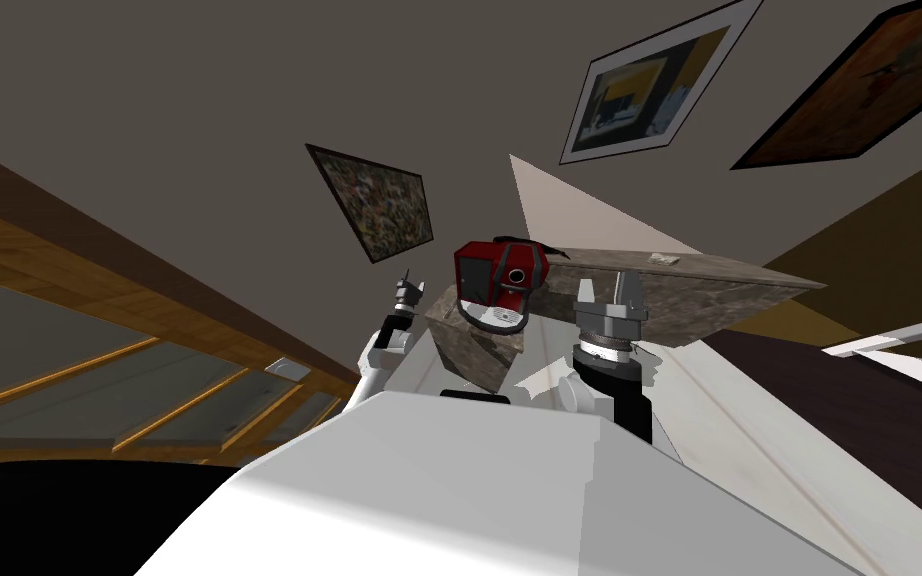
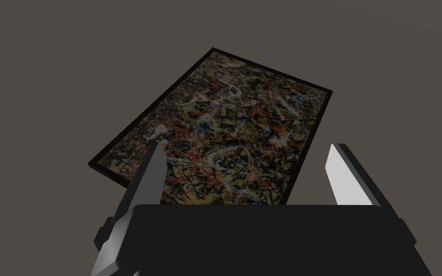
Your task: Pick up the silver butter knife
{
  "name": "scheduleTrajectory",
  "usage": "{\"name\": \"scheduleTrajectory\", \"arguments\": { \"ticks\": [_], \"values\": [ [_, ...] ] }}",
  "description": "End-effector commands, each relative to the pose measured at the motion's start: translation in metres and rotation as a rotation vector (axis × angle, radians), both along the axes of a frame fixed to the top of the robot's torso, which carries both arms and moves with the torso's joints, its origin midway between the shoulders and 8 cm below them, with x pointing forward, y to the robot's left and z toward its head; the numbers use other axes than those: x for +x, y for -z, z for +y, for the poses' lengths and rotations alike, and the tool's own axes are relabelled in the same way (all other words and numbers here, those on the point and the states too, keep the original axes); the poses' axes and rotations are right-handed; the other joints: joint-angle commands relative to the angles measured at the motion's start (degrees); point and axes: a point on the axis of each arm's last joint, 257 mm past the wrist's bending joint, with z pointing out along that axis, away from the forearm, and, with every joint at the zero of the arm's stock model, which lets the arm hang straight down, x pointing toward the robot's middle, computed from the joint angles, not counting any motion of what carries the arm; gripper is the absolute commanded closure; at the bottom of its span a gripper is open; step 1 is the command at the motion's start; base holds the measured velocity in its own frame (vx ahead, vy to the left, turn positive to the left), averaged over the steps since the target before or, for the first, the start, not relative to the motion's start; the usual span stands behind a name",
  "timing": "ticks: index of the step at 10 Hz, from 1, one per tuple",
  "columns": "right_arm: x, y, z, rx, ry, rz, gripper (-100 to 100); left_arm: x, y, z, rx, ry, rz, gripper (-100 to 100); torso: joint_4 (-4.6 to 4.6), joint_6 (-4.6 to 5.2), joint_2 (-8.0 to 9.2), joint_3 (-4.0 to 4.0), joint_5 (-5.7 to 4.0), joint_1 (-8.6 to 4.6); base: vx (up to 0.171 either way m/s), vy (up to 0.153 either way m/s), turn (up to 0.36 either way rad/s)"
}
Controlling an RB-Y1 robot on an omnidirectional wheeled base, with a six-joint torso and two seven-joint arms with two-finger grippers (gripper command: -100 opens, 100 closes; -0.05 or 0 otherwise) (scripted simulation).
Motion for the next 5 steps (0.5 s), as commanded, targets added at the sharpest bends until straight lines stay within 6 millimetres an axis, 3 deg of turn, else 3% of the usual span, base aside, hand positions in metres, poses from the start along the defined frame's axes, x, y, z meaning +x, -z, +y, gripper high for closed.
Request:
{"name": "scheduleTrajectory", "arguments": {
  "ticks": [1,5],
  "values": [
    [0.000,0.000,0.000,0.000,0.000,0.000,0,0.011,0.005,-0.002,-0.023,0.006,0.038,-100,0.00,0.00,0.00,0.00,0.00,0.00,0.011,0.017,0.000],
    [0.000,0.000,0.000,0.000,0.000,0.000,0,0.047,0.031,0.006,-0.102,0.017,0.157,-100,0.01,0.00,0.02,0.01,0.00,-0.01,0.009,0.019,0.000]
  ]
}}
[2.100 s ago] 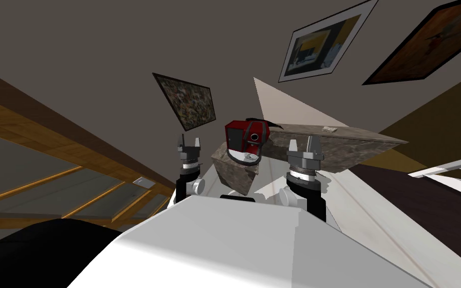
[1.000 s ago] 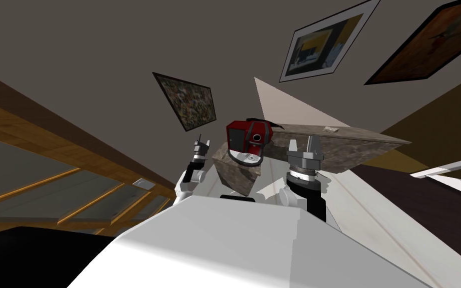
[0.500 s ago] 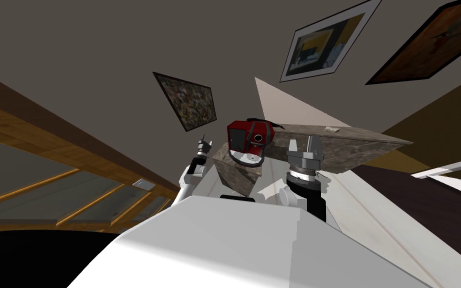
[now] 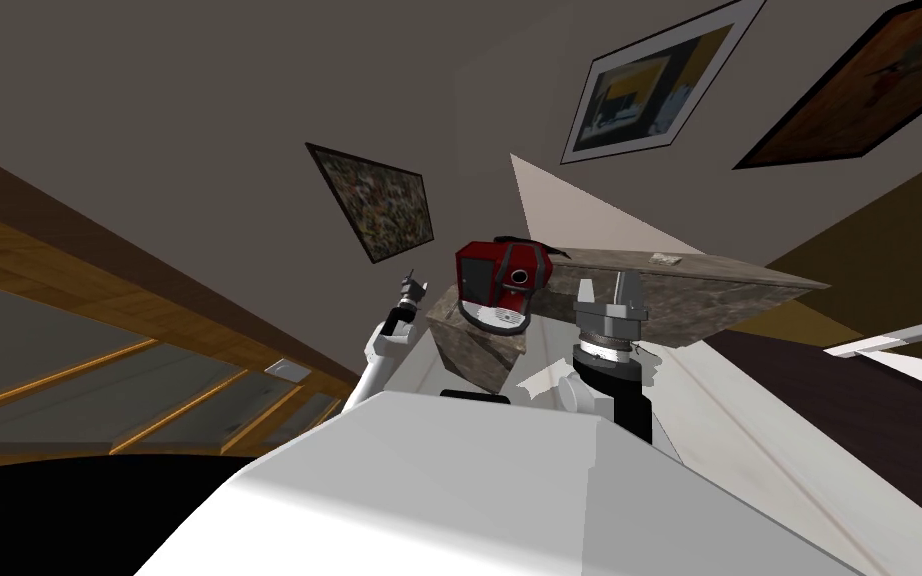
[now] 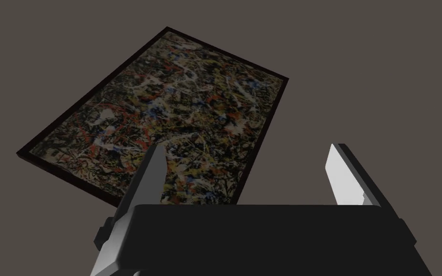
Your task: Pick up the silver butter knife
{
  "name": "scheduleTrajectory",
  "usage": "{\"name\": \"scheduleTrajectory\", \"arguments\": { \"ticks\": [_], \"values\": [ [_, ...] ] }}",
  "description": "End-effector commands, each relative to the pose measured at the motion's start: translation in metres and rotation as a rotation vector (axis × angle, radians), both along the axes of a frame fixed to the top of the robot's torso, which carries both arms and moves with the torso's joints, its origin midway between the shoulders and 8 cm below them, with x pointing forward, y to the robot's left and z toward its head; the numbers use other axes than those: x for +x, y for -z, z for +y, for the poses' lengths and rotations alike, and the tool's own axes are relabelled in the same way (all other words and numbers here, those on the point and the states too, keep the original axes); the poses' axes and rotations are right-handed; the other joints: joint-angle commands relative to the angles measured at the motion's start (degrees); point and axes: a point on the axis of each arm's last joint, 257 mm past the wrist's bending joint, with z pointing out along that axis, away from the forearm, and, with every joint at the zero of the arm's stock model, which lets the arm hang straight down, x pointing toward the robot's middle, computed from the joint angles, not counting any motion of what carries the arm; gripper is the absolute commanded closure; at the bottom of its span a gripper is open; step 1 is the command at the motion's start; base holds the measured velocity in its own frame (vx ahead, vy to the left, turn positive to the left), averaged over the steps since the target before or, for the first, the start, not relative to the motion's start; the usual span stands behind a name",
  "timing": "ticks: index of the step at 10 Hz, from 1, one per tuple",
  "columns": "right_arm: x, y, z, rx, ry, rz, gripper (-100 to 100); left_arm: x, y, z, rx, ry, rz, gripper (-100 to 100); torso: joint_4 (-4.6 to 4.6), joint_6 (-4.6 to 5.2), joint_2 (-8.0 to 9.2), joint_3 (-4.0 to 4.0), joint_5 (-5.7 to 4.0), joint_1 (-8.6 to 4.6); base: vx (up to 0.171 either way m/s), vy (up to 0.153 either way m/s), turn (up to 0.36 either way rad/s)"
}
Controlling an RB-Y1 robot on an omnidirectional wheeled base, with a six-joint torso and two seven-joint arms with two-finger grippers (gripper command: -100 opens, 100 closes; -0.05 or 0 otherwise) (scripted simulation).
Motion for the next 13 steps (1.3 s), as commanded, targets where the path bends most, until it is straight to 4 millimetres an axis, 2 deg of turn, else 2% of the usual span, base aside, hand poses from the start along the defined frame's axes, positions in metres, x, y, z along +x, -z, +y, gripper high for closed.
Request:
{"name": "scheduleTrajectory", "arguments": {
  "ticks": [1,4,5,6,7,10,12,13],
  "values": [
    [0.000,0.000,0.000,0.000,0.000,0.000,0,0.017,0.010,0.001,-0.050,0.005,0.051,-100,0.00,0.00,0.00,0.00,0.00,0.00,0.012,0.023,0.003],
    [0.000,0.000,0.000,0.000,0.000,0.000,0,0.039,0.033,0.006,-0.100,-0.001,0.146,-100,0.00,0.00,-0.02,-0.01,0.00,-0.01,0.012,0.017,-0.001],
    [0.000,0.000,0.000,0.000,0.000,0.000,0,0.039,0.033,0.006,-0.100,-0.001,0.146,-100,0.00,0.00,-0.01,0.00,0.00,-0.02,0.004,0.007,-0.001],
    [0.000,0.000,0.000,0.000,0.000,0.000,0,0.051,0.040,0.008,-0.149,-0.002,0.189,-100,0.00,0.00,0.02,0.01,-0.01,-0.04,0.008,0.015,0.003],
    [0.000,0.000,0.000,0.000,0.000,0.000,0,0.054,0.047,0.009,-0.150,-0.006,0.209,-100,0.00,0.00,0.01,0.01,-0.01,-0.02,0.008,0.016,-0.001],
    [0.000,0.000,0.000,0.000,0.000,0.000,0,0.080,0.063,0.013,-0.247,-0.016,0.297,-100,-0.01,0.00,0.00,0.00,0.00,-0.01,0.011,0.021,0.000],
    [0.000,0.000,0.000,0.000,0.000,0.000,0,0.082,0.074,0.014,-0.256,-0.025,0.336,-100,0.00,-0.01,0.00,0.00,0.00,-0.01,0.009,0.013,-0.002],
    [0.000,0.000,0.000,0.000,0.000,0.000,0,0.093,0.079,0.015,-0.309,-0.029,0.372,-100,0.00,-0.01,0.03,0.01,-0.01,-0.05,0.008,0.014,0.005]
  ]
}}
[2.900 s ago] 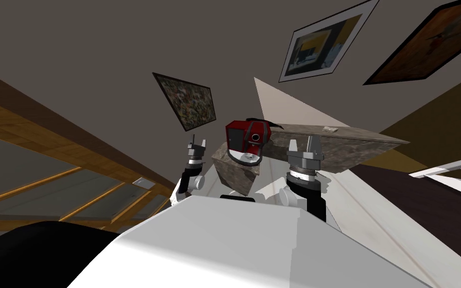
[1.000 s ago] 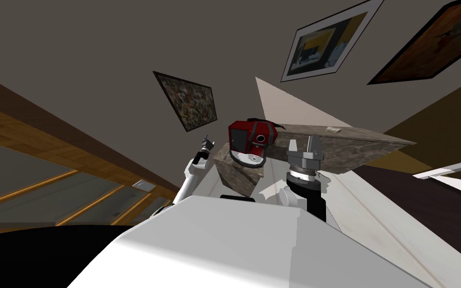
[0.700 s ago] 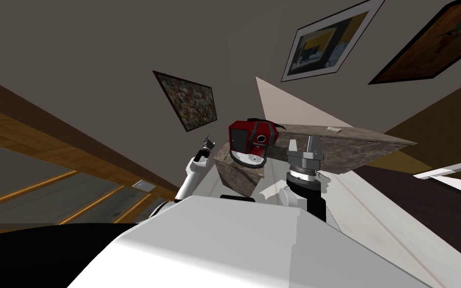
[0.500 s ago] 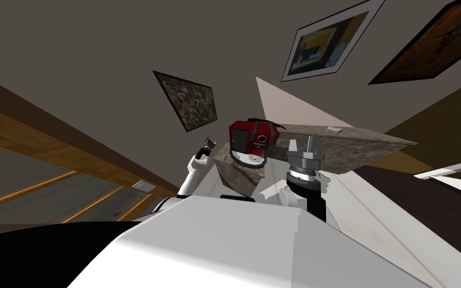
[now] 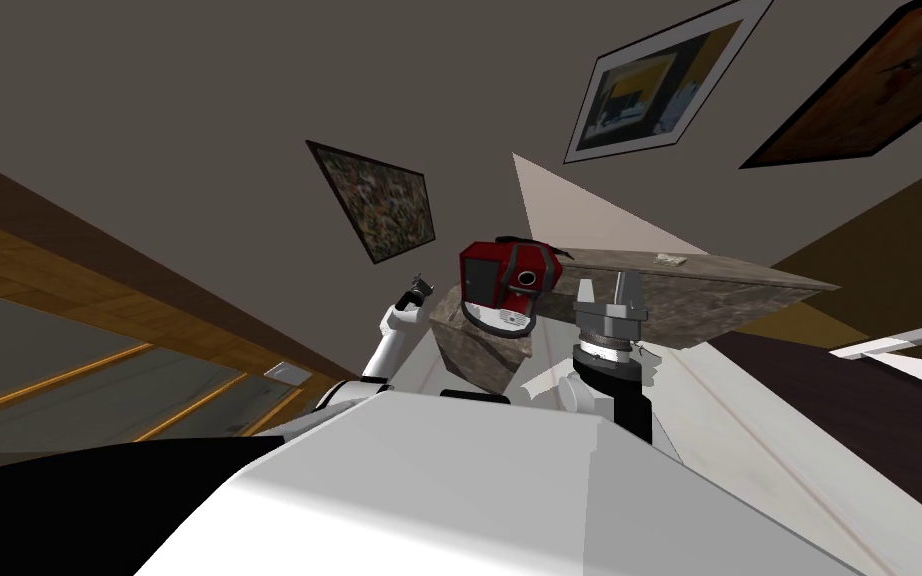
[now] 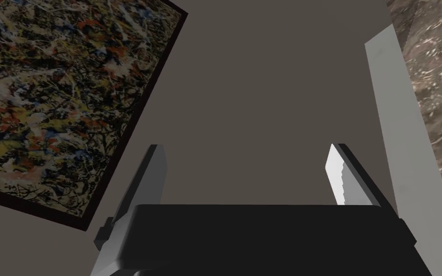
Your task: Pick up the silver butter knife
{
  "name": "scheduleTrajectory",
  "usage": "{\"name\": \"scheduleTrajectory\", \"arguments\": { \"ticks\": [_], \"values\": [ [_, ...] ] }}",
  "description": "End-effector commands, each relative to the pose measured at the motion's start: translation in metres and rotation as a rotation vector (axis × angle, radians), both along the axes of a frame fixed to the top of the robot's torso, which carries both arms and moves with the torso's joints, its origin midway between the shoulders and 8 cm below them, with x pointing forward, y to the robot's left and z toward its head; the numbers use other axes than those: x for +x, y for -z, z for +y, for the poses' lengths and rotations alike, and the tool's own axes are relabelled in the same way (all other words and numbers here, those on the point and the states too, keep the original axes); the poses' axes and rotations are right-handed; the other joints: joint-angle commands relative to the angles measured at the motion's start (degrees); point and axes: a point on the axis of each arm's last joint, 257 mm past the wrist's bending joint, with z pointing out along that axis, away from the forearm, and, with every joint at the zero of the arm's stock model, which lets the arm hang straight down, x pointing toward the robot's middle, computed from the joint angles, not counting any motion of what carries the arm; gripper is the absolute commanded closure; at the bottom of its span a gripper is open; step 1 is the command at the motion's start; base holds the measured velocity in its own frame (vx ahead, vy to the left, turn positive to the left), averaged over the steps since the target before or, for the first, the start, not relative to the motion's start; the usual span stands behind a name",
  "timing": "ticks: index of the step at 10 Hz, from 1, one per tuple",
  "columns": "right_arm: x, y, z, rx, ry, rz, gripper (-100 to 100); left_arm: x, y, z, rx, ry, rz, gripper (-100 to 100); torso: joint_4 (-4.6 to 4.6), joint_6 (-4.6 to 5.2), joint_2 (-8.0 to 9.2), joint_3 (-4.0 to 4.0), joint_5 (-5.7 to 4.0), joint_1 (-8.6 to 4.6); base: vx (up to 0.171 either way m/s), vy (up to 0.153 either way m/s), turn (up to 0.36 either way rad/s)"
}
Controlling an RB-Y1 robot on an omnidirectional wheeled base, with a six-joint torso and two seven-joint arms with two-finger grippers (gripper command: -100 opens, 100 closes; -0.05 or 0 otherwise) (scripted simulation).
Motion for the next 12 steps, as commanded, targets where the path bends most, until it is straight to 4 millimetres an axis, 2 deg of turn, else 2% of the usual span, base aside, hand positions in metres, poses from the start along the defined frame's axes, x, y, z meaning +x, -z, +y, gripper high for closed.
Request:
{"name": "scheduleTrajectory", "arguments": {
  "ticks": [1,2,4,5,6,7,8,9,10,11,12],
  "values": [
    [0.000,0.000,0.000,0.000,0.000,0.000,0,0.005,0.013,0.001,-0.031,-0.010,0.051,-100,0.00,0.00,0.00,0.00,0.00,0.00,0.010,0.017,-0.005],
    [0.000,0.000,0.000,0.000,0.000,0.000,0,0.015,0.016,0.001,-0.078,-0.019,0.079,-100,-0.01,-0.01,0.00,0.00,0.01,0.01,0.010,0.021,0.003],
    [0.000,0.000,0.000,0.000,0.000,0.000,0,0.015,0.027,0.002,-0.085,-0.025,0.117,-100,-0.01,-0.01,0.00,0.00,0.01,0.01,0.007,0.012,-0.002],
    [0.000,0.000,0.000,0.000,0.000,0.000,0,0.025,0.030,0.000,-0.140,-0.036,0.155,-100,0.00,-0.01,0.02,0.01,0.00,-0.02,0.010,0.013,0.006],
    [0.000,0.000,0.000,0.000,0.000,0.000,0,0.024,0.041,0.002,-0.141,-0.043,0.184,-100,0.00,0.00,0.00,0.00,0.00,-0.01,0.011,0.015,-0.004],
    [0.000,0.000,0.000,0.000,0.000,0.000,0,0.031,0.041,-0.001,-0.189,-0.053,0.211,-100,-0.01,-0.02,0.01,0.00,0.01,0.00,0.009,0.022,0.004],
    [0.000,0.000,0.000,0.000,0.000,0.000,0,0.031,0.053,0.000,-0.196,-0.062,0.248,-100,0.00,-0.01,0.00,0.00,0.01,0.03,0.008,0.019,-0.007],
    [0.000,0.000,0.000,0.000,0.000,0.000,0,0.039,0.052,-0.005,-0.243,-0.071,0.270,-100,-0.01,-0.01,0.01,0.00,0.01,0.01,0.006,0.021,-0.008],
    [0.000,0.000,0.000,0.000,0.000,0.000,0,0.036,0.066,-0.003,-0.250,-0.083,0.315,-100,0.00,-0.01,0.02,0.01,0.01,0.02,0.006,0.015,-0.011],
    [0.000,0.000,0.000,0.000,0.000,0.000,0,0.042,0.064,-0.009,-0.298,-0.091,0.334,-100,-0.01,-0.01,0.02,0.01,0.01,-0.01,0.005,0.015,-0.008],
    [0.000,0.000,0.000,0.000,0.000,0.000,0,0.040,0.078,-0.008,-0.304,-0.104,0.380,-100,0.00,-0.01,0.02,0.01,0.00,-0.01,0.004,0.015,0.000]
  ]
}}
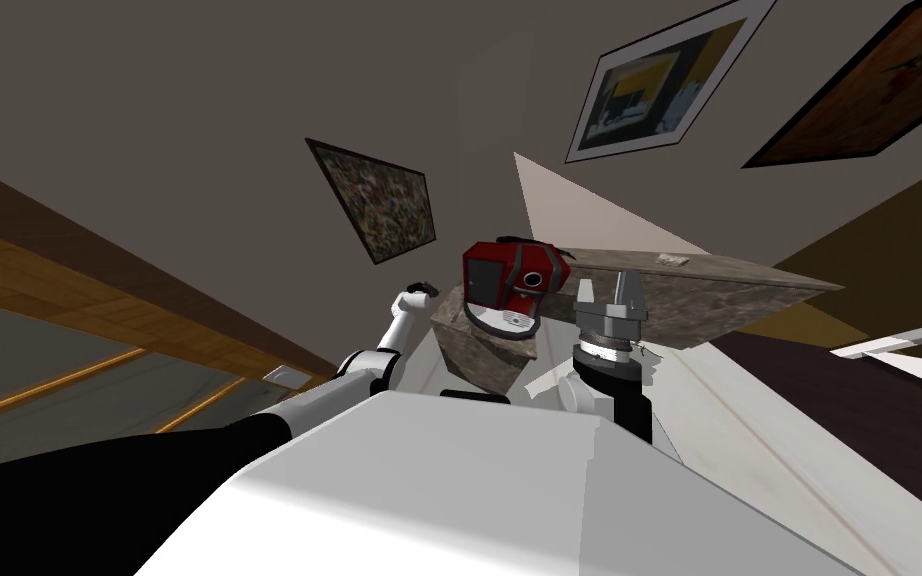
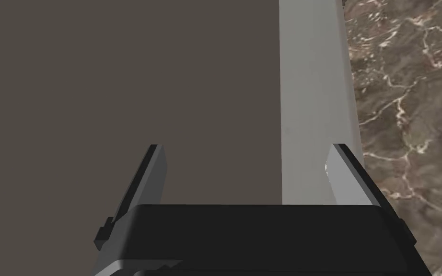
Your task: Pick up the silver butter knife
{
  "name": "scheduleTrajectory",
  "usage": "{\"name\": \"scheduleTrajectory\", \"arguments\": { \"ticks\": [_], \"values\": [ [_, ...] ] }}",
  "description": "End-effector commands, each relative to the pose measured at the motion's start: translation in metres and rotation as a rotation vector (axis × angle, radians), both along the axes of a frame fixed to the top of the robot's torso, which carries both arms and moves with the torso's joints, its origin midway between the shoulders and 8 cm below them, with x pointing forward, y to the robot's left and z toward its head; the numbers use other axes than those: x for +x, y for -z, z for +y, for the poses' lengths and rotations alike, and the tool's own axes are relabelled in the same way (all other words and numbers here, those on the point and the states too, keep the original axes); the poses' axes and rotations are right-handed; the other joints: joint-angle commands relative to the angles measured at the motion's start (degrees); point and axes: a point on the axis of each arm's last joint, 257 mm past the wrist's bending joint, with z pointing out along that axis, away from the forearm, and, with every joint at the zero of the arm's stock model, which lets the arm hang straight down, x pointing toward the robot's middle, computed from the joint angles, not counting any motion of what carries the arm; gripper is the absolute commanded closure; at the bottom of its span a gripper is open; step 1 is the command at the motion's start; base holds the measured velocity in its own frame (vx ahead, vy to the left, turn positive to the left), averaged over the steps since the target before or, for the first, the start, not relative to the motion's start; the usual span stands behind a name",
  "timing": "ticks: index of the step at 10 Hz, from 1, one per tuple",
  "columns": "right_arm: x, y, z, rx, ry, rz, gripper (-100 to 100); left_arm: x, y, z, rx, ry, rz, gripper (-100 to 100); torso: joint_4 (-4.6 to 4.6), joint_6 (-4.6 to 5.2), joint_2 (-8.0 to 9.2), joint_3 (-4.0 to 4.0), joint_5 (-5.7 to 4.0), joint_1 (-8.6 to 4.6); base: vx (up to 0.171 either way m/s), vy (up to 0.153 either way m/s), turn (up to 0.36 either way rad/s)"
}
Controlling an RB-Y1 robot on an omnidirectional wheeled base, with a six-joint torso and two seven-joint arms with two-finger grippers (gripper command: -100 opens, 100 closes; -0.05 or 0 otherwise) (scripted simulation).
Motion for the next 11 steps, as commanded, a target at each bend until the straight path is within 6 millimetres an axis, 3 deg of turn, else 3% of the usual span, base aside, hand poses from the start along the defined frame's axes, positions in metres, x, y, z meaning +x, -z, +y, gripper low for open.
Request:
{"name": "scheduleTrajectory", "arguments": {
  "ticks": [1,2,5,6,7,10,11],
  "values": [
    [0.000,0.000,0.000,0.000,0.000,0.000,0,0.005,0.005,-0.007,-0.057,-0.021,0.049,-100,0.00,0.00,0.00,0.00,0.00,0.00,0.008,0.017,-0.018],
    [0.000,0.000,0.000,0.000,0.000,0.000,0,0.001,0.021,-0.006,-0.062,-0.028,0.099,-100,0.00,0.02,-0.02,-0.01,-0.01,-0.01,0.007,0.018,-0.006],
    [0.000,0.000,0.000,0.000,0.000,0.000,0,0.000,0.033,-0.014,-0.111,-0.050,0.170,-100,0.01,0.01,0.00,0.01,-0.01,-0.02,0.004,0.012,0.001],
    [0.000,0.000,0.000,0.000,0.000,0.000,0,0.004,0.030,-0.025,-0.156,-0.065,0.201,-100,0.00,0.00,0.00,0.00,0.00,-0.02,0.009,0.018,-0.022],
    [0.000,0.000,0.000,0.000,0.000,0.000,0,-0.002,0.043,-0.023,-0.156,-0.071,0.237,-100,0.00,0.01,-0.01,0.00,-0.01,-0.01,0.006,0.014,-0.006],
    [0.000,0.000,0.000,0.000,0.000,0.000,0,-0.004,0.051,-0.048,-0.239,-0.103,0.335,-100,0.00,0.00,0.01,0.00,0.00,-0.02,0.004,0.017,0.010],
    [0.000,0.000,0.000,0.000,0.000,0.000,0,-0.010,0.061,-0.047,-0.237,-0.109,0.366,-100,0.01,0.00,0.00,0.00,0.00,0.02,0.009,0.020,-0.015]
  ]
}}
